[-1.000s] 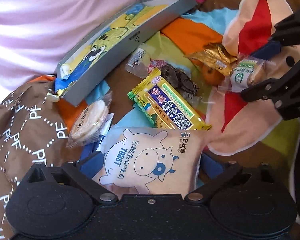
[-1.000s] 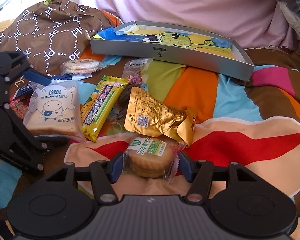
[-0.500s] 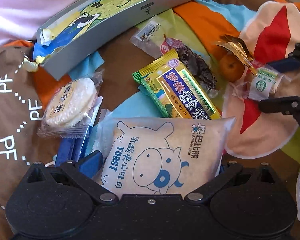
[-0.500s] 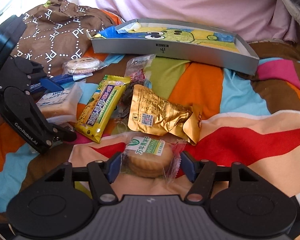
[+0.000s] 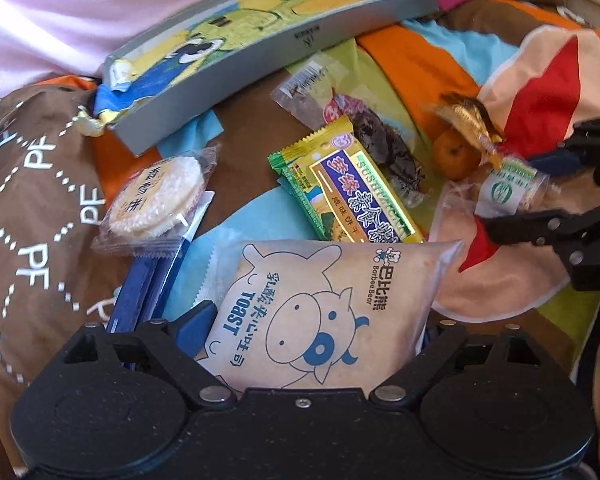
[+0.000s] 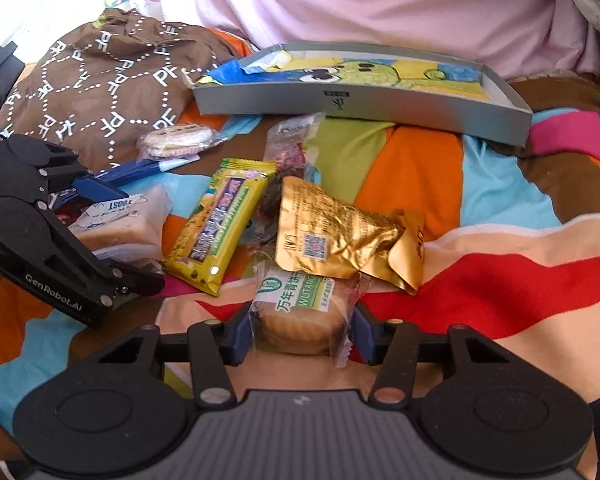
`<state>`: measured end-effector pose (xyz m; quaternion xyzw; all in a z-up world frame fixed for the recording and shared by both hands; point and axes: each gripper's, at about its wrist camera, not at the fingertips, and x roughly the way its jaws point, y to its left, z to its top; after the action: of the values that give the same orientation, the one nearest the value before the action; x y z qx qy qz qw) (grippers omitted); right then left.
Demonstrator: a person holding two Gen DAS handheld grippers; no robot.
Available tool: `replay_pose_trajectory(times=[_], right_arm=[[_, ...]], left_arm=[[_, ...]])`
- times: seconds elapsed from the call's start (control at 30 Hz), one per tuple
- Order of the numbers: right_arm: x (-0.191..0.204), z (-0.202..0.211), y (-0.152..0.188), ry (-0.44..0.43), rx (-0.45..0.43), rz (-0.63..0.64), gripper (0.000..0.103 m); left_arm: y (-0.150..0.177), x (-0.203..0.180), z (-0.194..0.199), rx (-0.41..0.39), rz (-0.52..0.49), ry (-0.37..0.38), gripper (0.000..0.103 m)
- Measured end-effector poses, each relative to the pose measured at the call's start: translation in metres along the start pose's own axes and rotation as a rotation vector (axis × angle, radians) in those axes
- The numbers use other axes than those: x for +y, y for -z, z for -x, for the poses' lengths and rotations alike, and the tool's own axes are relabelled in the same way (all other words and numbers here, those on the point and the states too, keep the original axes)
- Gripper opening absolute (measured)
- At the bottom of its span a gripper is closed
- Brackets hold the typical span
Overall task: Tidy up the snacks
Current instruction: 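Close the left tool on the white toast bag while the right tool lifts the biscuit pack, then carry the biscuit pack and toast bag into the silver tray and release both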
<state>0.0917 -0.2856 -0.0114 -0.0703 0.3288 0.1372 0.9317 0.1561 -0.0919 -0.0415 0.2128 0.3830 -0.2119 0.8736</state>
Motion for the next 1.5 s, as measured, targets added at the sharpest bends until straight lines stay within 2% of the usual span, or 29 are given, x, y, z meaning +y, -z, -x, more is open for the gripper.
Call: replay_pose_trajectory(times=[0.23, 0.33, 0.4, 0.53, 0.57, 0.6, 0.8, 1.03, 1.27, 1.5], right_arm=[[0.007, 0.005, 0.000, -0.001, -0.026, 0.037, 0.056], [0.008, 0.005, 0.000, -0.002, -0.026, 0.041, 0.056], [0.009, 0.006, 0.000, -0.001, -0.026, 0.043, 0.056], [0.010, 0.006, 0.001, 0.000, -0.029, 0.052, 0.056], [0.011, 0.007, 0.001, 0.001, -0.030, 0.056, 0.056], [0.012, 0.007, 0.001, 0.001, -0.031, 0.059, 0.056], [0.015, 0.010, 0.001, 0.004, -0.045, 0.079, 0.056], [0.028, 0.021, 0.000, 0.023, -0.111, 0.152, 0.055], [0.046, 0.035, -0.001, 0.020, -0.198, 0.226, 0.056], [0.047, 0.039, -0.005, 0.036, -0.258, 0.226, 0.056]], left_arm=[[0.013, 0.009, 0.022, -0.083, 0.150, 0.007, 0.089], [0.019, 0.013, 0.028, -0.105, 0.207, -0.055, 0.088], [0.022, 0.016, 0.031, -0.114, 0.226, -0.092, 0.082], [0.024, 0.013, 0.038, -0.144, 0.186, -0.120, 0.076], [0.024, 0.010, 0.039, -0.150, 0.171, -0.133, 0.072], [0.025, 0.007, 0.040, -0.159, 0.153, -0.145, 0.056], [0.026, -0.012, 0.048, -0.202, 0.057, -0.244, 0.039], [0.020, -0.020, 0.061, -0.211, 0.009, -0.325, 0.029], [0.007, -0.013, 0.079, -0.206, 0.066, -0.320, 0.026], [-0.009, 0.010, 0.097, -0.209, 0.224, -0.244, 0.024]])
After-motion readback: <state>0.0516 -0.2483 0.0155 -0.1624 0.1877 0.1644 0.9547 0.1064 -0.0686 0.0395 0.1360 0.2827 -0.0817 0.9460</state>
